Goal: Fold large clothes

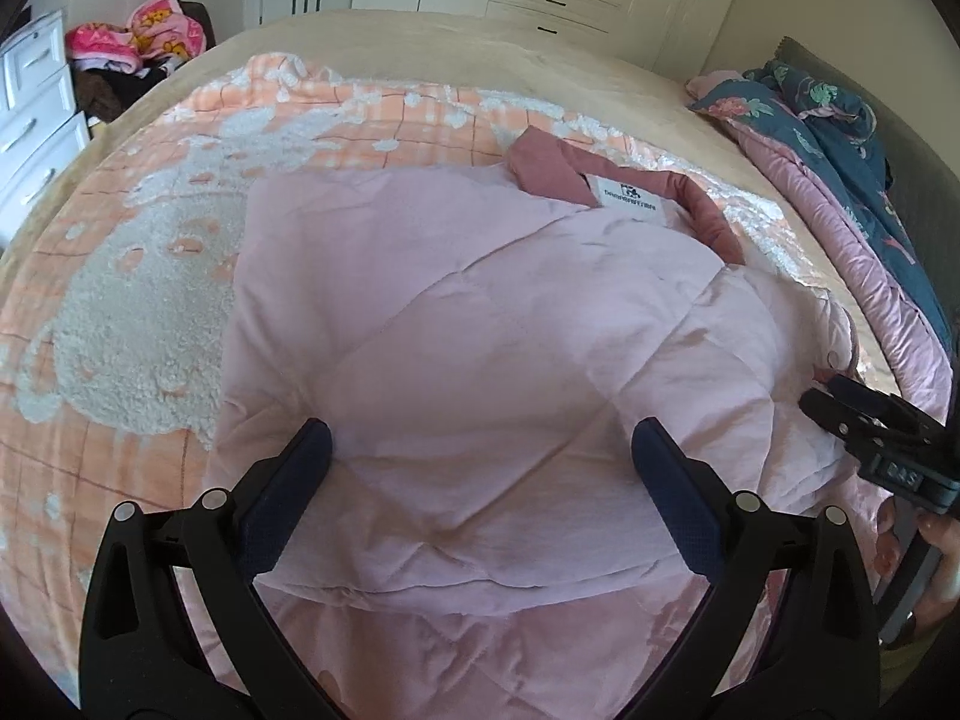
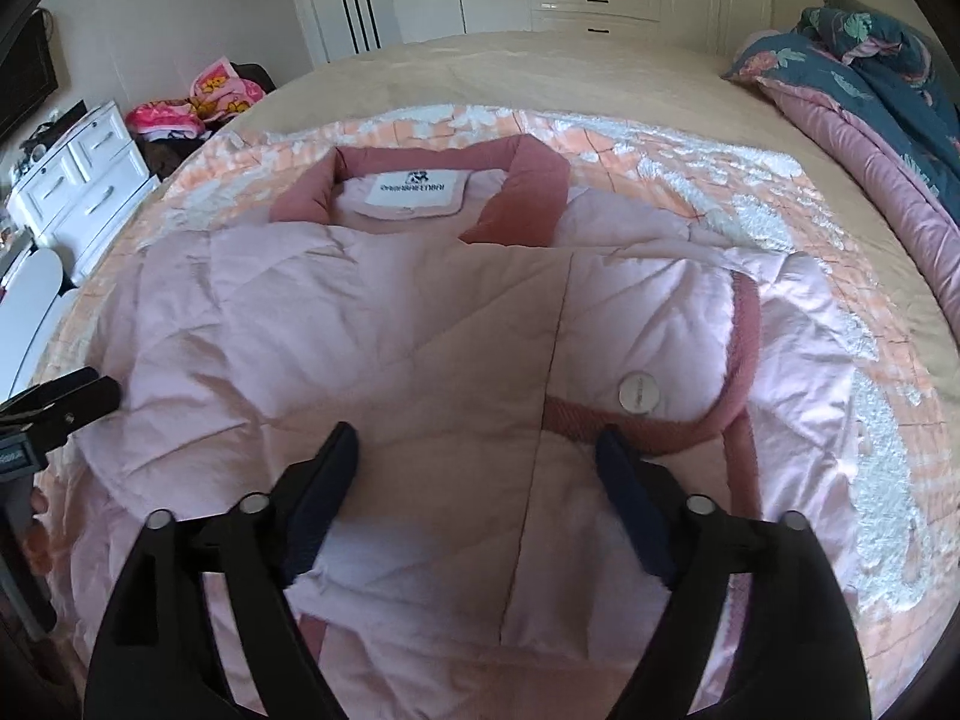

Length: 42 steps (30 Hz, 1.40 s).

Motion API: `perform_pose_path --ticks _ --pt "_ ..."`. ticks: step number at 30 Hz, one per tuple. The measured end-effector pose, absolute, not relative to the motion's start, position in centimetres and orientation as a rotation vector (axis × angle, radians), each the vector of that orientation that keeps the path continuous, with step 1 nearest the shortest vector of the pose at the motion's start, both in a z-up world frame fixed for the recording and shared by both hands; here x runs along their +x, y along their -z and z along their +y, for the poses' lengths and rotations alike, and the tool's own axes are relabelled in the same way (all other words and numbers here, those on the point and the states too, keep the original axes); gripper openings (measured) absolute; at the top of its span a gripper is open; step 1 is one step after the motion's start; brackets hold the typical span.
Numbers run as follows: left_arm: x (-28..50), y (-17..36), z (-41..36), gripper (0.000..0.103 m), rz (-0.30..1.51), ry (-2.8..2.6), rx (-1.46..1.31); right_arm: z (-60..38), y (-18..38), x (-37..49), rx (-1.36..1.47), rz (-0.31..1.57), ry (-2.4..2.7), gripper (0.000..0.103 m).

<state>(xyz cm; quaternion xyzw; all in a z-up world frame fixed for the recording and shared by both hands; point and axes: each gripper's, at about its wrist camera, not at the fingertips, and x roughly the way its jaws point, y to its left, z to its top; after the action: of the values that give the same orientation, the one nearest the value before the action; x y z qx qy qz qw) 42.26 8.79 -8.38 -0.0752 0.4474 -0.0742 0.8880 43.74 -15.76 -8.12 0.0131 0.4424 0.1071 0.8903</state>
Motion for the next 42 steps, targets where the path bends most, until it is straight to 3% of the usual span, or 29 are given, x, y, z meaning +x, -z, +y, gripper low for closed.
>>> perform_pose_path --ticks 8,11,42 --pt "41.6 7.0 8.9 0.094 0.917 0.157 -0.179 -15.8 6.4 41.3 0.045 0.892 -0.245 0.091" --pt "41.0 5.8 8.7 0.094 0.899 0.152 -0.17 -15.9 5.6 40.6 0.059 0.872 -0.244 0.098" --pt "34.6 -1.6 5.1 0.094 0.786 0.227 -0.112 -20.4 -2.3 31.1 0.162 0.686 -0.215 0.099"
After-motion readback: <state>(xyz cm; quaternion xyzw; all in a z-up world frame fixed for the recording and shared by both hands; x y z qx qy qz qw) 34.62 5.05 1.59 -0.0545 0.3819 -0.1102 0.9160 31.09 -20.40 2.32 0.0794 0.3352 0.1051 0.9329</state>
